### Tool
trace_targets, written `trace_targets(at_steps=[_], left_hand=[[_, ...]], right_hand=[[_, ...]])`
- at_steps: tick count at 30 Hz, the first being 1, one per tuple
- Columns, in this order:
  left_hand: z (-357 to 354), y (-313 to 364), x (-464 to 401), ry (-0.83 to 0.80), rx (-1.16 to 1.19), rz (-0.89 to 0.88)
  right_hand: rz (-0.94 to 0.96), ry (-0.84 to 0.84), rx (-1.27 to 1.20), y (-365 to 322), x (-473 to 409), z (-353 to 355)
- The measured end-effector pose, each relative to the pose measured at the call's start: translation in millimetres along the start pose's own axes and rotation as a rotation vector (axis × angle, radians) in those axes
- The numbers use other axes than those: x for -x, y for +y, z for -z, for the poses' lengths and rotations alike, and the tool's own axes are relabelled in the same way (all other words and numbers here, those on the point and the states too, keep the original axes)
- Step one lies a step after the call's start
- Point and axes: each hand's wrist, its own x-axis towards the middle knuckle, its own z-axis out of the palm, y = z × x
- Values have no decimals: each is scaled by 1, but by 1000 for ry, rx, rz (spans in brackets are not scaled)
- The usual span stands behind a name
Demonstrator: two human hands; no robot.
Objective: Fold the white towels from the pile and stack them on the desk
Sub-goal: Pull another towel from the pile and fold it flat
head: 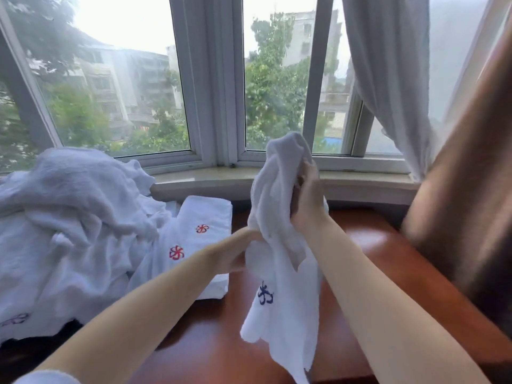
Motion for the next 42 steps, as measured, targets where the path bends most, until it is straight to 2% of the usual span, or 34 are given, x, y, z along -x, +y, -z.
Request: trace_targets(at_steps=[3,4,5,8,11,14,17,20,23,25,33,36,39,40,41,42], left_hand=[[8,-6,-27,324,396,-156],[14,-14,-35,392,441,-158],[17,-24,-39,450,364,-115],[23,-70,-48,463,-201,105],[27,-113,-59,449,-446,201],[26,-144,-66,469,-417,223],[19,-176,-63,419,-527,209],[12,-211,-52,483,-607,114],[5,-232,-48,581,-749,-10],[3,-233,-50,587,-799,-28],[13,-223,-54,529,-682,20],[11,-218,-54,548,-757,24],[8,-205,-48,592,-713,23],[8,-200,-44,603,-783,23],[9,-194,-40,602,-971,50],[10,-187,-34,591,-1261,85]], right_hand=[[-19,253,307,20,-39,51],[-73,328,394,32,-42,70],[-143,379,447,48,-42,90],[-351,430,533,100,-18,138],[-502,348,563,136,11,159],[-565,228,704,156,37,170],[-477,36,1067,176,67,189],[-344,-194,1572,198,97,215],[-256,-247,1809,209,114,224],[-237,-271,1860,209,115,225],[-241,-338,1919,204,115,225],[-241,-341,1884,199,117,223],[-238,-354,1868,191,118,224],[-234,-337,1860,188,117,225],[-224,-313,1861,185,117,226],[-210,-283,1874,181,117,228]])
